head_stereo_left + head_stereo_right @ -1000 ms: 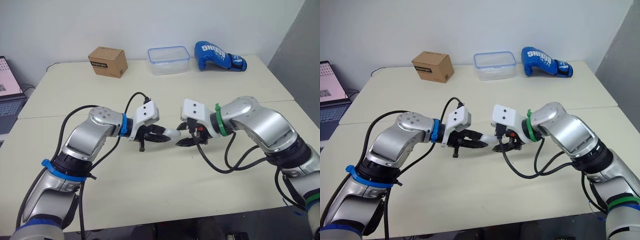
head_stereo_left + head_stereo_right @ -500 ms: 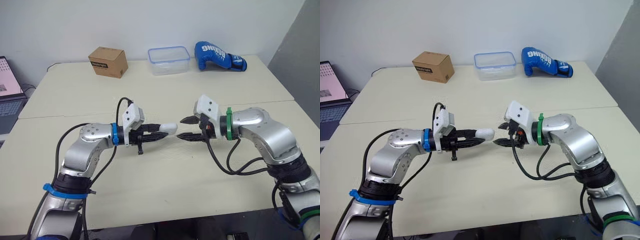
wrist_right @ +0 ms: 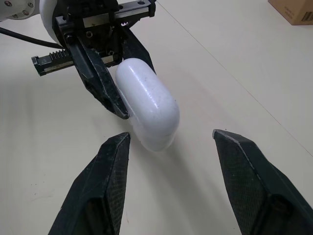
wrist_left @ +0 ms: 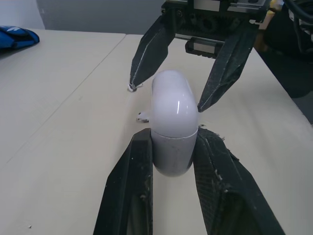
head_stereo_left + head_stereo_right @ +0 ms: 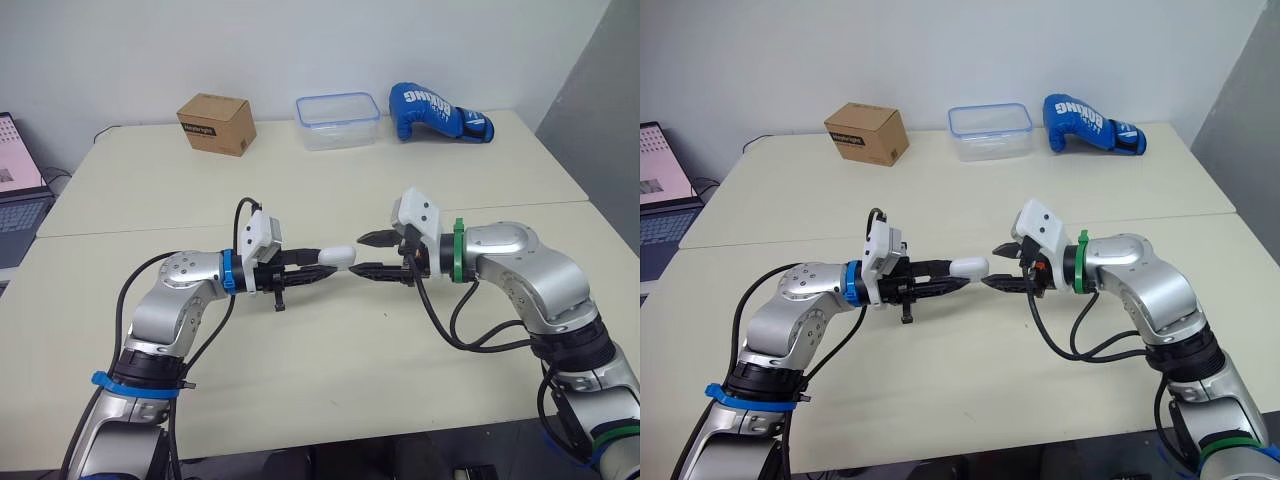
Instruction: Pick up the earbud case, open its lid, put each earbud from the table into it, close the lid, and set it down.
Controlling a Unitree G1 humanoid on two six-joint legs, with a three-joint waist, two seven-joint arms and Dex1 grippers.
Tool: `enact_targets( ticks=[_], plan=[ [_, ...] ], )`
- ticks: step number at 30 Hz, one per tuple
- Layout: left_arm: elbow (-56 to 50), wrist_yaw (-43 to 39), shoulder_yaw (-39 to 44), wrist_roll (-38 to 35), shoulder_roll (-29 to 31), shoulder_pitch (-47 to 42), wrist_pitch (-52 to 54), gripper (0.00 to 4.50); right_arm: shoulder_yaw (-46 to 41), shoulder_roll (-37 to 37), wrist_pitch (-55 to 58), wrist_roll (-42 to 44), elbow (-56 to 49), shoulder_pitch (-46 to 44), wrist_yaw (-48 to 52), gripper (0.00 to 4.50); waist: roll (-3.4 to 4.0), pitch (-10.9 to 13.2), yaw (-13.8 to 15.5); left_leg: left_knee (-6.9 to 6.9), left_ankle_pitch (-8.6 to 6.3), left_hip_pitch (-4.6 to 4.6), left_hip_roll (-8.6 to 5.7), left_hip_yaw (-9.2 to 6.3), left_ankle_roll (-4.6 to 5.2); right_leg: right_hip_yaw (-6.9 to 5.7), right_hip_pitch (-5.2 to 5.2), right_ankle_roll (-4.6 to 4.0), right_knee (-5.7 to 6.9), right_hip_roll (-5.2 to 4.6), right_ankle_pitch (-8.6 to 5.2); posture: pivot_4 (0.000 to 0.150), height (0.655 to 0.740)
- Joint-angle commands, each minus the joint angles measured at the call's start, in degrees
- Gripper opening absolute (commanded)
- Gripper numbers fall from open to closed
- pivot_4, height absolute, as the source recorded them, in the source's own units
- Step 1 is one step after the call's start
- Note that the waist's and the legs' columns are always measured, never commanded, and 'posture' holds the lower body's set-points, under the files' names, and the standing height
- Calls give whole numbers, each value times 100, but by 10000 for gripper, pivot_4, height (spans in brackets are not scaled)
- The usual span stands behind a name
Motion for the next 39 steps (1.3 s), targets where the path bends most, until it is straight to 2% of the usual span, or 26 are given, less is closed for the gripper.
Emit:
enact_targets(
  ticks=[1, 16, 28, 34, 39],
  plan=[
    [-138, -102, 17, -164, -7, -111, 14, 7805, -155, 71, 19, 103, -99, -143, -69, 27995, 0, 0, 0, 0, 0, 0, 0, 0, 0, 0, 0, 0, 0, 0, 0, 1500, 7307],
    [-352, -256, -188, -159, 12, 92, 99, 7805, -308, 315, 97, 207, 6, -406, -202, 27995, 0, 0, -4, 0, 0, 1, 0, -1, 0, 1, 0, 0, -1, 0, 0, 1500, 7307],
    [-101, -88, -12, -148, -4, 26, -109, 7805, -509, 182, 310, 531, 3, -605, -99, 27995, 1, 0, -3, -1, 0, 1, 0, -1, 0, 1, 0, 0, 0, 1, 0, 1500, 7307],
    [22, -55, 257, -191, 180, -18, -153, 7805, -188, -349, 195, -119, 944, -885, -211, 27995, 0, 0, -1, -1, 0, 2, 0, -1, 0, -1, 1, 0, -1, 1, 0, 1500, 7307],
    [-53, 50, 447, -252, 226, -64, -84, 7805, 231, -469, -84, -683, 1391, -747, -201, 27995, 1, 0, -11, -4, 0, 2, 1, 6, 0, 3, -3, 0, -1, 0, 0, 1500, 7307]
  ],
)
